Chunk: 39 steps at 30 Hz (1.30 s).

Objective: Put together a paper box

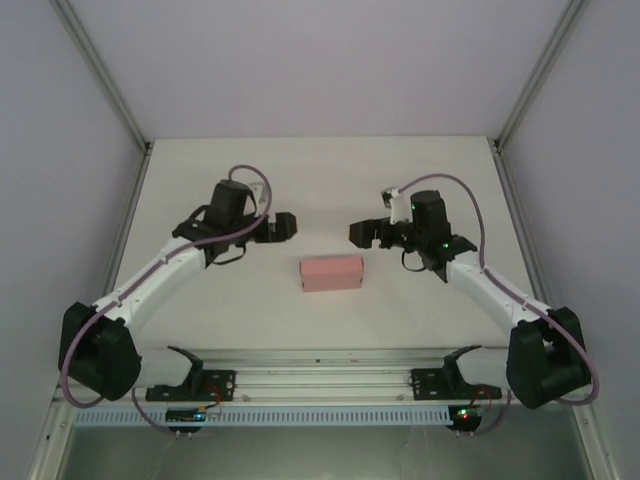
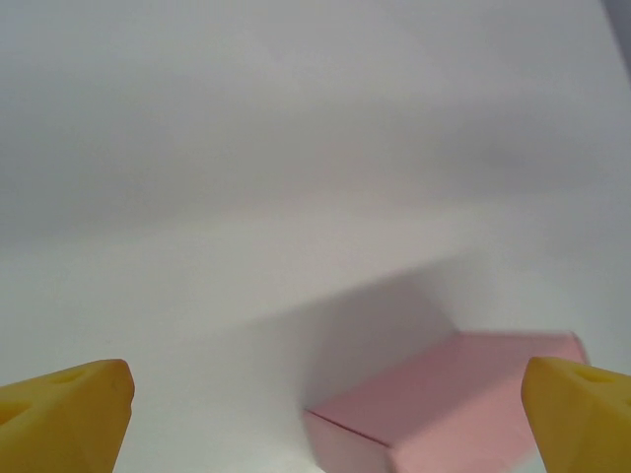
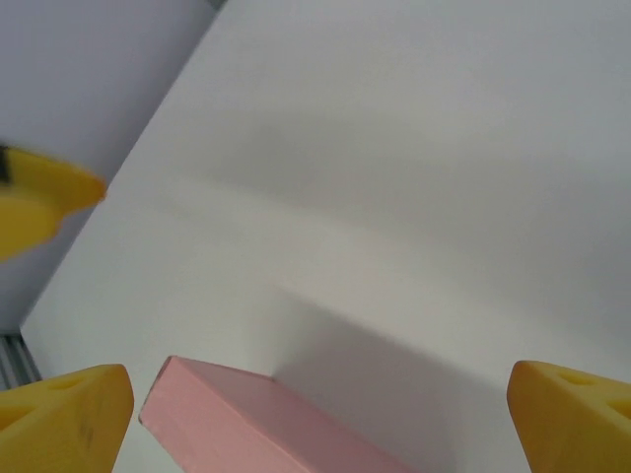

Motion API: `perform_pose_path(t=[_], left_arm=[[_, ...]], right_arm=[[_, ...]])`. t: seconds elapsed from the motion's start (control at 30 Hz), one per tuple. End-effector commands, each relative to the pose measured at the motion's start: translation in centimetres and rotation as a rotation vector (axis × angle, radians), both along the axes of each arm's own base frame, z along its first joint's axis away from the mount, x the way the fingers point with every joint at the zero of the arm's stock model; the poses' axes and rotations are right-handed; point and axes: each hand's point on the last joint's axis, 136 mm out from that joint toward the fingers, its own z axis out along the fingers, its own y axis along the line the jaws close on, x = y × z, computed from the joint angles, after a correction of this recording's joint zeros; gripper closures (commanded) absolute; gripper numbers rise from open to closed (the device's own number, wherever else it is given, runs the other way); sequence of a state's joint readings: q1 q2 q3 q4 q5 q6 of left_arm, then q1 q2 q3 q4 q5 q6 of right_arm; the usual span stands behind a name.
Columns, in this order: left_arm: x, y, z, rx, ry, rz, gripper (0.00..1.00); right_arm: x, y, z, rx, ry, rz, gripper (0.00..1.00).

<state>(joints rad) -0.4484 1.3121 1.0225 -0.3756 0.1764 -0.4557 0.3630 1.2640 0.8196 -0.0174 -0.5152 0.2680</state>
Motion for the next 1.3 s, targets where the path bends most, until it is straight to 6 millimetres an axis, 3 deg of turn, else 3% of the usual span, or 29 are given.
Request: perform_pose_path(t=[0.0, 0.17, 0.33, 0.5, 0.73, 0.8, 0.9, 0.93, 1.0, 1.13, 1.27], left_arm=[[1.7, 4.6, -1.2, 0.074, 0.039, 0.156, 0.0], [3.2, 9.0, -1.9, 0.073, 0.024, 0.262, 0.0], [3.3, 11.7, -3.1, 0.07, 0.019, 0.322, 0.0], [3.0, 12.7, -4.1, 0.088, 0.027, 0.329, 0.0], [2.6, 13.1, -5.0, 0.106, 0.039, 0.332, 0.0], [2.5, 13.2, -5.2, 0.105, 0.044, 0.335, 0.0], [2.3, 13.2, -5.4, 0.108, 0.048, 0.335, 0.0], [2.2, 13.2, -5.4, 0.111, 0.046, 0.334, 0.0], [2.2, 13.3, -5.3, 0.11, 0.042, 0.337, 0.0], [2.1, 13.4, -4.7, 0.106, 0.022, 0.339, 0.0], [1.8, 13.4, -4.6, 0.103, 0.017, 0.342, 0.0]], right_arm=[[-2.0, 2.1, 0.8, -0.141, -0.191, 0.315, 0.01], [-4.7, 4.2, -0.5, -0.377, -0.371, 0.662, 0.01], [-7.0, 5.5, -4.8, -0.721, -0.398, 0.924, 0.01], [-6.0, 6.6, -6.1, -0.833, -0.379, 0.999, 0.01], [-5.3, 7.2, -9.4, -0.936, -0.331, 1.045, 0.01], [-5.6, 6.9, -10.2, -0.947, -0.29, 1.074, 0.1], [-6.3, 6.8, -10.9, -0.96, -0.255, 1.103, 0.46], [-6.4, 6.7, -11.1, -0.967, -0.255, 1.104, 0.51], [-6.3, 6.3, -11.3, -0.996, -0.254, 1.098, 0.53], [-5.7, 6.0, -10.8, -1.029, -0.269, 1.059, 0.65], [-2.5, 6.3, -8.7, -1.097, -0.407, 0.889, 0.65]])
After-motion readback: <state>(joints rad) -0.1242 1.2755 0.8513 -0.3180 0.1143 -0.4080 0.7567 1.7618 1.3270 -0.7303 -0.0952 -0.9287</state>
